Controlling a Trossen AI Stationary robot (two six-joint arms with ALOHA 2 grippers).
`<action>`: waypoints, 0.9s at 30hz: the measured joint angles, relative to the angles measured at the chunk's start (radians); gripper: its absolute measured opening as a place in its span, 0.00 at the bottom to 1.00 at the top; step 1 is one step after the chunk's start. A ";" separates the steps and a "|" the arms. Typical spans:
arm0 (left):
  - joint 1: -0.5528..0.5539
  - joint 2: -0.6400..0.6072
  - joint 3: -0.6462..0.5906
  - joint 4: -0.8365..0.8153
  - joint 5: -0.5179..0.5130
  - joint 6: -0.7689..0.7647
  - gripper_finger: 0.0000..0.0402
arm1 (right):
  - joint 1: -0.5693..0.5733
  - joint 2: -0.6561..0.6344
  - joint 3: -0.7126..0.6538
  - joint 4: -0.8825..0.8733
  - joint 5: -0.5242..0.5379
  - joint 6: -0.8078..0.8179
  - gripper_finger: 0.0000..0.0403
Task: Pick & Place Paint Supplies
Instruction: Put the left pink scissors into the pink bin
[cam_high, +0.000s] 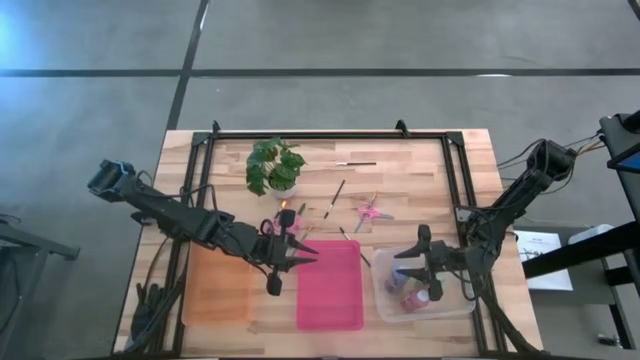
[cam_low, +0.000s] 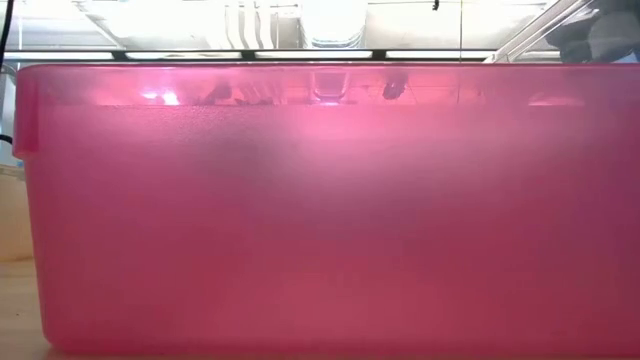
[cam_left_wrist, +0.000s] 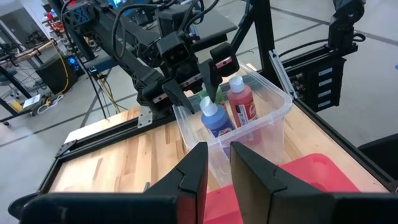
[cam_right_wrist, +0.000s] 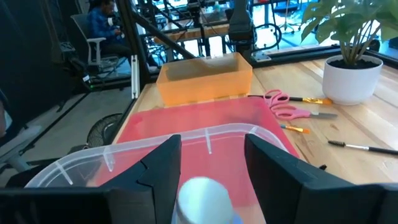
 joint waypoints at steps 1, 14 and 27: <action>0.000 0.000 0.000 0.000 0.000 0.003 0.19 | 0.000 0.000 0.005 0.002 0.000 -0.007 0.43; 0.000 0.000 0.000 0.002 0.000 0.004 0.19 | 0.002 0.006 0.035 -0.004 -0.002 -0.029 0.43; 0.000 0.000 0.000 0.000 0.000 0.004 0.19 | 0.045 0.007 0.054 -0.003 -0.015 -0.027 0.23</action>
